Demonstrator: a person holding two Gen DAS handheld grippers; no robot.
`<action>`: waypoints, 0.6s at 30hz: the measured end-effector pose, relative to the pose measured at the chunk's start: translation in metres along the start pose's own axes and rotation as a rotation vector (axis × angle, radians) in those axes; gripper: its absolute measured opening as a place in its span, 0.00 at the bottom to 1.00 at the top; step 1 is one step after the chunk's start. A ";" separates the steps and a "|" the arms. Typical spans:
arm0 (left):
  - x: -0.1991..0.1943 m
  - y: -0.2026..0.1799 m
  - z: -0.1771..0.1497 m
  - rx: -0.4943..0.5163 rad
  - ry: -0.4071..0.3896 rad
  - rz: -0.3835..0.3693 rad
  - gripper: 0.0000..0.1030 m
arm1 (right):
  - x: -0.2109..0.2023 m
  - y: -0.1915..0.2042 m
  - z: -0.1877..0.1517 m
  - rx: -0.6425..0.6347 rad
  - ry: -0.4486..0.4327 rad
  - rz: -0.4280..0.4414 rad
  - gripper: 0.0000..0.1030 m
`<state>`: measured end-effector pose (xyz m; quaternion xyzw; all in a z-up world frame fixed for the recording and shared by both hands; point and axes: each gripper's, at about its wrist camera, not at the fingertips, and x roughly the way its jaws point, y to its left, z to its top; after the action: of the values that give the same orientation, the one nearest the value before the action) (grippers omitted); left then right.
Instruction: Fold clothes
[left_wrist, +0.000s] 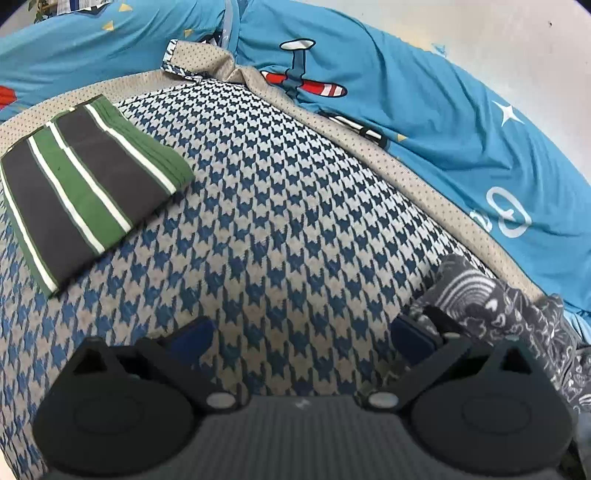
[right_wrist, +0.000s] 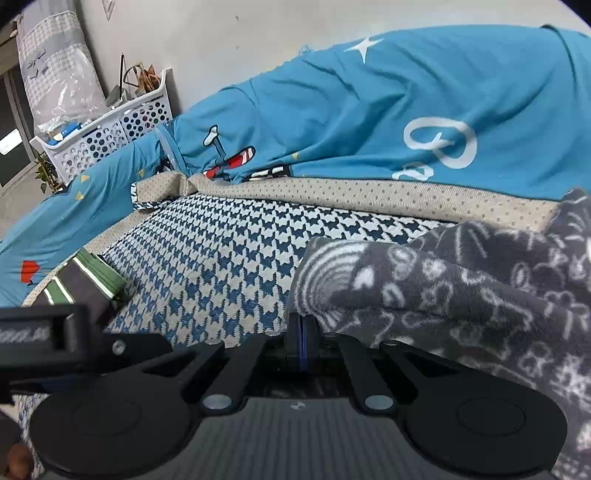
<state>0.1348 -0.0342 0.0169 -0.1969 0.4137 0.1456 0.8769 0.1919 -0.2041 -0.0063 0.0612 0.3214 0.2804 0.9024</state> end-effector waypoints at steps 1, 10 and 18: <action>-0.001 -0.001 0.001 -0.001 0.000 -0.002 1.00 | -0.006 0.001 0.000 -0.004 -0.006 -0.004 0.03; -0.014 -0.019 -0.009 0.075 -0.006 -0.060 1.00 | -0.088 -0.009 -0.013 0.023 -0.053 -0.072 0.03; -0.015 -0.047 -0.028 0.179 0.021 -0.116 1.00 | -0.156 -0.034 -0.045 0.063 -0.024 -0.204 0.12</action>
<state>0.1266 -0.0900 0.0229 -0.1428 0.4223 0.0547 0.8935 0.0813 -0.3209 0.0338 0.0601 0.3238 0.1761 0.9276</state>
